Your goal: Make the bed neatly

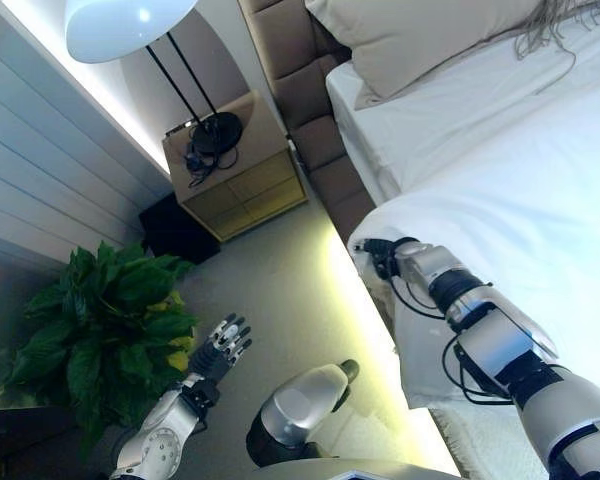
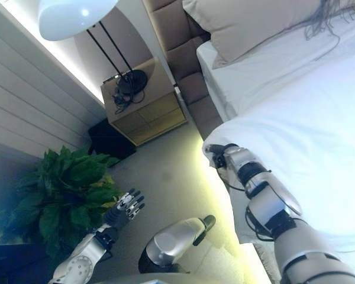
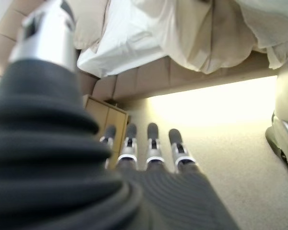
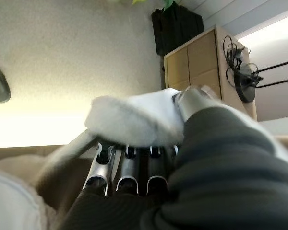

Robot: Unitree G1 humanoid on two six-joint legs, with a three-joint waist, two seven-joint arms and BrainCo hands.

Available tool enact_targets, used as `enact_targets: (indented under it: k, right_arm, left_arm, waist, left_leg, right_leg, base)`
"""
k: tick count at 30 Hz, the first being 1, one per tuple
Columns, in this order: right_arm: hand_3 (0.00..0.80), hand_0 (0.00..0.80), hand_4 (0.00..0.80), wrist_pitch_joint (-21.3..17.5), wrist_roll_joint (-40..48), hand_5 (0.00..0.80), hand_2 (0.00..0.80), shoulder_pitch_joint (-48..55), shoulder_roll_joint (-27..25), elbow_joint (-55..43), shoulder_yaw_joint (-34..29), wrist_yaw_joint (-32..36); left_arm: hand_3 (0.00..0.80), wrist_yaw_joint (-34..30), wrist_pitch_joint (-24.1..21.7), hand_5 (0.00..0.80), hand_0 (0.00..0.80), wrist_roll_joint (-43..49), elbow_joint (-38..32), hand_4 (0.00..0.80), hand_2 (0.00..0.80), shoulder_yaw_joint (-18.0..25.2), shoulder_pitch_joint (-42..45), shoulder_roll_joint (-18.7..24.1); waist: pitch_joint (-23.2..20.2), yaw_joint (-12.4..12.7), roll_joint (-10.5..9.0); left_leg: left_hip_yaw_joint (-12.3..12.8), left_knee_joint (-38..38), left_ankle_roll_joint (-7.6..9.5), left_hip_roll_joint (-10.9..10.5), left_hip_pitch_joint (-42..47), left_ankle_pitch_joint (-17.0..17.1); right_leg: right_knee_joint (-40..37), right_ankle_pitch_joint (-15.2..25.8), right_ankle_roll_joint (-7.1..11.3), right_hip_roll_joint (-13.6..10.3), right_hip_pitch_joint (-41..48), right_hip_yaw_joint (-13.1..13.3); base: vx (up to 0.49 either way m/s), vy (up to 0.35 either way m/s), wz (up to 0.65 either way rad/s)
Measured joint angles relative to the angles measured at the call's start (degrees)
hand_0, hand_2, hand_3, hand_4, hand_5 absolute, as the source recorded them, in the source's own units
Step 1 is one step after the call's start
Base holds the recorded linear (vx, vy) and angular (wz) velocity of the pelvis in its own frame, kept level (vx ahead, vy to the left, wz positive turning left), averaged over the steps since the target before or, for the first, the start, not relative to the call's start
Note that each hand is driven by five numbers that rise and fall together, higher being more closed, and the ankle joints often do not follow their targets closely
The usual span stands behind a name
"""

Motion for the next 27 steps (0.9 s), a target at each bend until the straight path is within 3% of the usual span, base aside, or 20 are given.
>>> enact_targets:
  k: [5,11,15,21,24,27]
  right_arm:
    - [0.000,0.000,0.000,-0.65,7.91,0.000,0.000,0.01,3.38,-0.07,-1.43,-4.65]
    - [0.000,0.000,0.000,-1.81,8.93,0.000,0.000,0.95,4.79,-4.72,-0.07,-8.59]
    - [0.000,0.000,0.000,-1.09,10.13,0.000,0.000,2.07,7.50,-7.08,1.35,-8.81]
    - [0.000,0.000,0.000,3.65,14.09,0.000,0.000,2.18,8.54,-7.26,3.71,-10.09]
    - [0.000,0.000,0.000,2.87,16.20,0.000,0.000,2.48,9.66,-7.22,3.57,-12.77]
    - [0.000,0.000,0.000,0.79,24.58,0.000,0.000,2.97,10.74,-5.97,1.11,-14.83]
  left_arm:
    - [0.000,0.06,-1.12,0.000,0.000,-0.53,1.04,0.000,0.000,-0.27,-0.74,-0.99]
    - [0.000,1.21,-2.18,0.000,0.000,-0.61,1.02,0.000,0.000,-0.38,-1.34,-1.18]
    - [0.000,1.69,-2.30,0.000,0.000,-0.62,1.05,0.000,0.000,-0.49,-1.41,-1.18]
    - [0.000,1.62,-2.31,0.000,0.000,-0.62,1.19,0.000,0.000,-0.46,-1.53,-1.18]
    - [0.000,1.60,-2.28,0.000,0.000,-0.61,1.25,0.000,0.000,-0.47,-2.28,-1.13]
    - [0.000,1.60,-2.28,0.000,0.000,-0.59,1.90,0.000,0.000,-0.60,-3.29,-1.40]
  waist:
    - [0.00,-0.13,0.00]
    - [0.00,-0.18,0.01]
    - [0.00,-0.07,0.00]
    - [0.01,0.02,-0.01]
    - [0.05,0.08,-0.10]
    - [0.05,0.04,-0.27]
  left_leg:
    - [0.10,-0.41,-0.02,0.66,-0.02,0.00]
    - [0.41,-1.15,-0.10,1.57,0.14,0.02]
    - [0.41,-1.81,-0.30,2.06,0.54,0.14]
    - [0.41,-2.48,-0.47,2.49,1.91,0.12]
    - [0.24,-2.99,-0.71,2.94,2.58,0.09]
    - [0.30,-3.03,-0.84,3.28,2.88,0.14]
  right_leg:
    - [-0.80,0.12,0.00,0.86,-0.07,0.02]
    - [-1.76,0.66,0.03,1.61,-0.19,0.24]
    - [-2.70,0.83,0.01,2.48,0.12,0.24]
    - [-3.39,0.82,0.04,2.88,1.36,0.10]
    - [-3.97,0.85,0.02,3.61,2.11,-0.23]
    - [-4.05,0.86,0.02,3.79,2.29,-0.30]
  base:
    - [-0.053,-0.007,-0.03]
    - [-0.051,-0.026,-0.05]
    - [-0.037,-0.046,-0.04]
    - [0.000,-0.071,-0.03]
    - [-0.001,-0.083,-0.01]
    - [-0.019,-0.075,-0.03]
